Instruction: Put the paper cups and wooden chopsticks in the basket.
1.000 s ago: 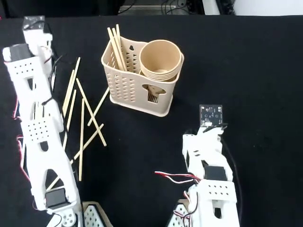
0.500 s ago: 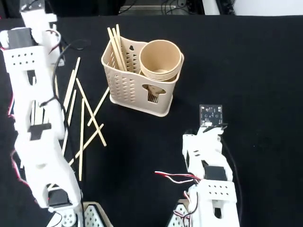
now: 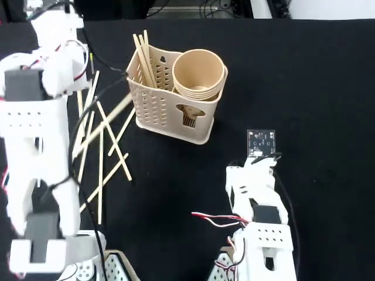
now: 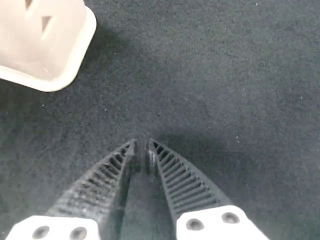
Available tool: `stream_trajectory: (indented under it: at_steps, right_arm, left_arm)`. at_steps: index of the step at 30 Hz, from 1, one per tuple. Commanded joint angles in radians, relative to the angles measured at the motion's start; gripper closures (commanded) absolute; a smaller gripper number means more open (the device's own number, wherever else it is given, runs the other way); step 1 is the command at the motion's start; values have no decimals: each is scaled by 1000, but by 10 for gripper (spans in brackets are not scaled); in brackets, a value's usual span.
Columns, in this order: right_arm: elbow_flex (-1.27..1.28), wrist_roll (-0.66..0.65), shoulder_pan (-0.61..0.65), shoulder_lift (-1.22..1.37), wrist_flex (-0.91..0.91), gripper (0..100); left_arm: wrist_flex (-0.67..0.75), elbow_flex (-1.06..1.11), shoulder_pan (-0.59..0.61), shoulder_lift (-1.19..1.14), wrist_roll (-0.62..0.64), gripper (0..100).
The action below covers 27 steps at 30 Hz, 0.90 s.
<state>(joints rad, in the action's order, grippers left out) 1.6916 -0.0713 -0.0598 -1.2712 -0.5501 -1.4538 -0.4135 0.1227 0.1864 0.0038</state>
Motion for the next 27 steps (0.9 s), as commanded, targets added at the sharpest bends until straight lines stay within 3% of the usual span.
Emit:
stream_trajectory:
  at_steps: [1, 7, 11, 16, 19, 24, 27]
  right_arm:
    - [-4, -6, 15, -15, 17, 956]
    - [-4, -6, 15, -15, 17, 956]
    - [-4, -6, 15, -15, 15, 956]
    - [-4, -6, 15, -15, 15, 956]
    - [-4, -6, 15, -15, 15, 956]
    - [-4, -6, 15, -15, 15, 956]
    - [-4, -6, 15, -15, 15, 956]
  left_arm:
    - [241, 294, -15, 232, 11, 971]
    - [655, 760, -70, 582, 15, 972]
    - [1030, 1063, -117, 798, 15, 971]
    - [1461, 1273, -177, 936, 18, 971]
    - [1450, 1207, -236, 933, 20, 971]
    - [1379, 1043, -271, 799, 203, 971]
    - [1381, 989, -263, 646, 222, 971]
